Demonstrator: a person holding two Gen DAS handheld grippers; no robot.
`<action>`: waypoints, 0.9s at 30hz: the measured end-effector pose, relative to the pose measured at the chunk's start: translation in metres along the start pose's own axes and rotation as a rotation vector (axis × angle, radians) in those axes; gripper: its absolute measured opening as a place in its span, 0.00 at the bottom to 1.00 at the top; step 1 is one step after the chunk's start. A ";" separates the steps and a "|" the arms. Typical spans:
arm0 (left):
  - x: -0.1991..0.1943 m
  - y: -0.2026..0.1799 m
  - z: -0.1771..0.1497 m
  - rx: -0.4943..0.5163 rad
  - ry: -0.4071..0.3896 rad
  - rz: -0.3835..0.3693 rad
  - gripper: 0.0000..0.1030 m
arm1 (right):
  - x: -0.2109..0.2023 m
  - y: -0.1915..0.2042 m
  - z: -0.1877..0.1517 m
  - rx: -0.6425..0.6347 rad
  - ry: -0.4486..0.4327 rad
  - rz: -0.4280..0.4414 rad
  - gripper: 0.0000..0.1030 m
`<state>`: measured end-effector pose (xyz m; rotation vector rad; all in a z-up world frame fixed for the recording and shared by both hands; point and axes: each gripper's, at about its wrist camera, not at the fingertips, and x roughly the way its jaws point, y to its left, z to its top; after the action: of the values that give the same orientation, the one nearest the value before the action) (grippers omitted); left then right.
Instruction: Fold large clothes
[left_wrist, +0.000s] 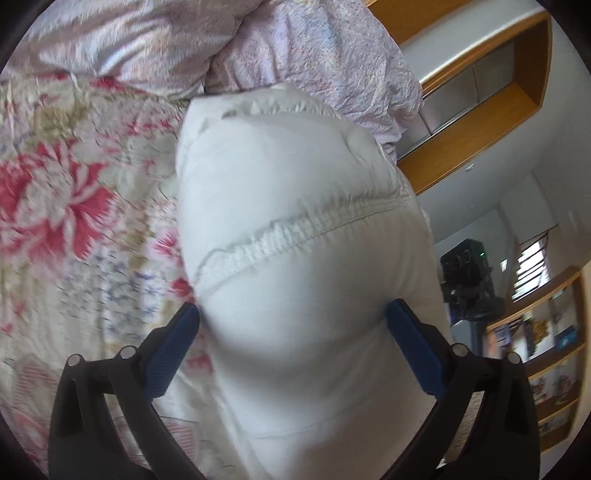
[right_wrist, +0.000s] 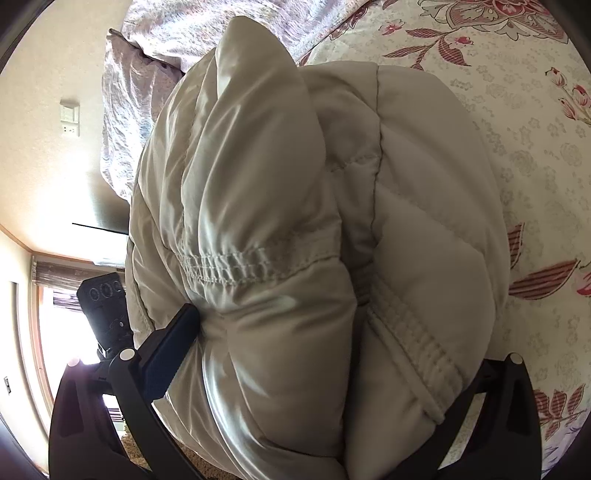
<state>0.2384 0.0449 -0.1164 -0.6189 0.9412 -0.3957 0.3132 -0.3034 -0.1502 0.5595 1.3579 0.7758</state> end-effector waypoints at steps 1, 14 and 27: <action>0.002 0.002 -0.001 -0.014 0.000 -0.007 0.98 | 0.000 0.000 0.000 -0.002 0.000 0.005 0.99; 0.009 0.009 -0.009 -0.110 0.019 -0.098 0.98 | 0.007 0.000 -0.003 -0.065 0.008 0.034 0.99; 0.005 -0.005 -0.017 -0.086 -0.027 -0.079 0.87 | 0.016 0.000 -0.002 -0.070 -0.026 0.092 0.99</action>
<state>0.2267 0.0324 -0.1237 -0.7399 0.9136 -0.4182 0.3116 -0.2913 -0.1606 0.5781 1.2836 0.8847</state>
